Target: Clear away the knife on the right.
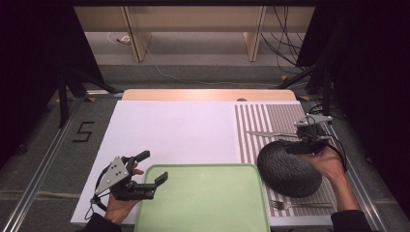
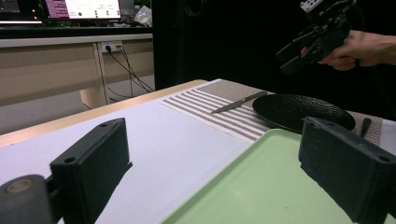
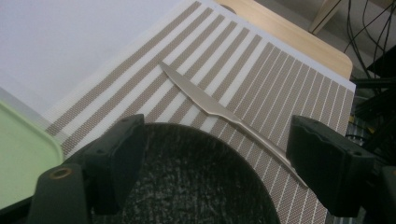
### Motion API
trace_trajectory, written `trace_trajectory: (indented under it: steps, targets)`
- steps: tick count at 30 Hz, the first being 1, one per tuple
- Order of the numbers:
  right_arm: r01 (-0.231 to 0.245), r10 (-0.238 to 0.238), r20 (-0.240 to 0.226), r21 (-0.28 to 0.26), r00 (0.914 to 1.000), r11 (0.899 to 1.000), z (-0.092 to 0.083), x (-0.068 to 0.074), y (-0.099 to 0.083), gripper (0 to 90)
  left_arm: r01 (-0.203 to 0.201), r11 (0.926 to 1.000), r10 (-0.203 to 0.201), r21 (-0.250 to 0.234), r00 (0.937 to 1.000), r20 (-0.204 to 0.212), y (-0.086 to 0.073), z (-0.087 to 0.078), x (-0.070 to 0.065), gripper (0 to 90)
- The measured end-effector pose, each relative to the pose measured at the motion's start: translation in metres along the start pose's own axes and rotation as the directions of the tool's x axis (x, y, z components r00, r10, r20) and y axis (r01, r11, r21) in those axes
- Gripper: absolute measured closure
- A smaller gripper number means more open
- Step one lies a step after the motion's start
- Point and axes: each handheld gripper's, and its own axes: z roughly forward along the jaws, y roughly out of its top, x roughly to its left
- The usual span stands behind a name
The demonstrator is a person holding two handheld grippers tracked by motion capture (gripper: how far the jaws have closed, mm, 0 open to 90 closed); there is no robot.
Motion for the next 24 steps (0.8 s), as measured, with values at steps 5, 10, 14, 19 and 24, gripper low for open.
trace_trajectory:
  steps: [5,10,14,19,24]
  targets:
    - [0.006,-0.006,0.005,0.038,1.0,0.999,0.01,-0.01,0.003,22.1,-0.001,1.0,0.001,0.0,1.0,0.001,0.0,0.0,0.0,8.3]
    - [-0.007,0.007,0.009,0.071,0.9999,0.997,0.019,-0.019,0.004,22.4,-0.002,1.0,0.002,-0.001,1.0,0.002,0.0,0.0,0.0,8.3]
    - [0.007,-0.01,0.032,0.095,0.9994,0.995,0.027,-0.027,0.003,23.1,-0.001,1.0,0.001,0.0,1.0,0.002,0.0,0.0,0.001,8.4]
    - [0.01,-0.013,0.026,0.112,0.9996,0.994,0.03,-0.033,0.005,23.2,-0.001,1.0,0.001,0.002,1.0,0.003,0.0,0.001,0.0,8.4]
    - [0.019,-0.025,0.038,0.145,0.999,0.989,0.037,-0.036,0.006,23.4,-0.001,1.0,0.001,0.003,1.0,0.001,0.0,0.001,0.0,8.4]
